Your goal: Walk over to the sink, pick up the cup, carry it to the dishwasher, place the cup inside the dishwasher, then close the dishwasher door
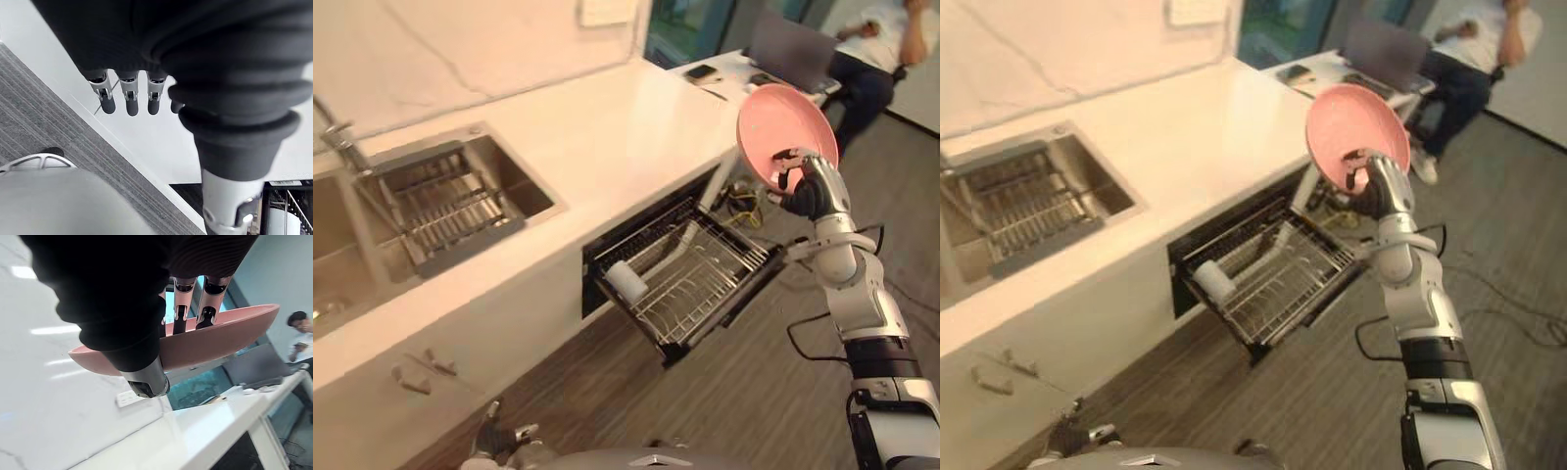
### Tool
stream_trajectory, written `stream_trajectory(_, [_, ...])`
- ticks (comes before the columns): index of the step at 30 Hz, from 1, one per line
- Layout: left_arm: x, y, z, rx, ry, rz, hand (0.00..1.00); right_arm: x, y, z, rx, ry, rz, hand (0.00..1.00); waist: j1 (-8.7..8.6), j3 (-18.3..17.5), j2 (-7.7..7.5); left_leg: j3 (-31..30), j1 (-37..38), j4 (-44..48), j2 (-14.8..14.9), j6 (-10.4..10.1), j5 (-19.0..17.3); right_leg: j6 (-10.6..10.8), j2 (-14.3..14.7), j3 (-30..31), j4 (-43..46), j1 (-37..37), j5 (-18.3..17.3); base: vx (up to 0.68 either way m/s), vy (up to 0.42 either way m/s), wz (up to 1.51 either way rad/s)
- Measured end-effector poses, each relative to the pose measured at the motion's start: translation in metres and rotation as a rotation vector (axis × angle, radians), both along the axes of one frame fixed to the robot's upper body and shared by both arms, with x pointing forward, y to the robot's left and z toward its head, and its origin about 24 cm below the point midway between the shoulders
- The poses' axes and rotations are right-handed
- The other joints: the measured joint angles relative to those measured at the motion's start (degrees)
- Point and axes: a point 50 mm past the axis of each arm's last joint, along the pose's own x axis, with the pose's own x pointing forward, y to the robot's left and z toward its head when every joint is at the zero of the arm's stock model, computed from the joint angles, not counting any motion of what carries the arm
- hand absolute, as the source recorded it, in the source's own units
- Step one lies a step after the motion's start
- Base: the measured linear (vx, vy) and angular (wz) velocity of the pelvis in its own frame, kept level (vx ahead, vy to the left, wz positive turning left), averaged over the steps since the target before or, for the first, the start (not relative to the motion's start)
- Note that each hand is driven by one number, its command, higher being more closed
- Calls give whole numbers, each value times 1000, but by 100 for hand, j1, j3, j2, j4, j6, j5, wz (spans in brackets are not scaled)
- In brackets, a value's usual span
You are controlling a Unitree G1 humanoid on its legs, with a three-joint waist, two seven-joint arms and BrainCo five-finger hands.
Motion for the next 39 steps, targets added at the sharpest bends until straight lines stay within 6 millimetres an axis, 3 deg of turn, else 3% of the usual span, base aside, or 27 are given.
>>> stream_trajectory(5, [2, 1, 1, 8, -4, -9, 0, -3, -6, -5, -10, 62, 0, 100, 19, 3, -15, -132, -156, 2, -4, 0, 65, 15, 66, -37, -68, -57, 68, 15, -35, 7])
stream_trajectory(11, [9, 6, 3, 32, -30, -16, 0, 4, -5, -11, -12, 117, 31, 100, 189, 124, -100, -328, -667, 4, -278, 144, 122, 78, -177, -85, -95, -424, 226, 2, 64, 18])
stream_trajectory(18, [42, 5, 14, 33, -146, -38, 0, 26, -1, 15, 13, 44, 11, 100, 212, 897, 46, -459, -1289, 5, -447, 338, 235, 28, -319, -153, -125, -964, 459, -42, 51, 9])
stream_trajectory(24, [60, 4, 25, 35, -244, -28, 0, 34, -1, 33, 46, -29, -34, 100, 188, 1378, 197, -450, -1566, 7, -520, 404, 288, -54, -373, -49, -129, -1296, 580, -17, 35, -5])
stream_trajectory(32, [87, -2, 42, 15, -354, -62, 0, 33, -7, 38, 82, -61, -64, 100, 146, 1834, 454, -462, -1789, 36, -606, 453, 273, -59, -461, 39, -90, -1554, 648, 2, 36, -2])
stream_trajectory(39, [101, -15, 47, -23, -376, -96, 0, 44, -13, 67, 75, -82, -89, 100, 157, 2076, 703, -641, -2166, 141, -693, 506, 278, -60, -610, 152, 116, -1974, 649, -2, 33, 0])
